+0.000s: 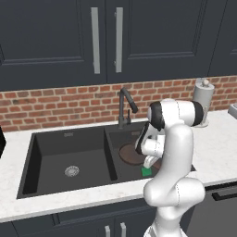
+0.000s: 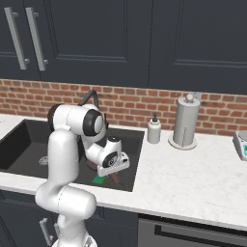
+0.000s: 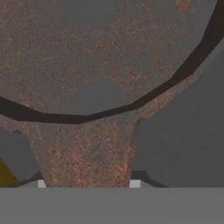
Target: Pick the pan and sponge and place them into the sink. Then turn on the water.
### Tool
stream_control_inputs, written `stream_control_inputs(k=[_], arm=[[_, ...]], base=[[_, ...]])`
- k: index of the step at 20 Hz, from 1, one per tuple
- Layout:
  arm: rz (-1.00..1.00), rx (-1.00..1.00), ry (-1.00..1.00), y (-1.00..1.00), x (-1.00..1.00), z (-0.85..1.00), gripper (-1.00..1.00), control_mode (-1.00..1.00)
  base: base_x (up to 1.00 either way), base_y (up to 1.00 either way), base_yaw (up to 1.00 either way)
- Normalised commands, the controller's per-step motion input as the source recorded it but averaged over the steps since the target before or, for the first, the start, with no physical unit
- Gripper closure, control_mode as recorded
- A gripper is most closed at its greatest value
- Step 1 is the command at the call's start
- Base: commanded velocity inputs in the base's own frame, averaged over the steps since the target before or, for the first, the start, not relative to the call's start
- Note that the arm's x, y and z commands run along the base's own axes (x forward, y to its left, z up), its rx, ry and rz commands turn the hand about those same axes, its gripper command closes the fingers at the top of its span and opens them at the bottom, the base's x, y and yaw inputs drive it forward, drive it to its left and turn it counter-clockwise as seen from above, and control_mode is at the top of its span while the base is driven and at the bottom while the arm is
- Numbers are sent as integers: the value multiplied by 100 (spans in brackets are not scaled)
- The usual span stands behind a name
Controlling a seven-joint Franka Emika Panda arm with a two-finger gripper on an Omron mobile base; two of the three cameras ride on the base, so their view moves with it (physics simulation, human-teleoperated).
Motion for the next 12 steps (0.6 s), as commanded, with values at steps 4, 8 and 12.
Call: stream_control_inputs(k=[4, 8, 12], arm=[[0, 0, 0, 9, 0, -21, -100, -100], [2, 0, 0, 17, 0, -27, -100, -100], [3, 0, -5, 2, 0, -6, -100, -100]], base=[[0, 0, 0], [0, 0, 0], [0, 0, 0]])
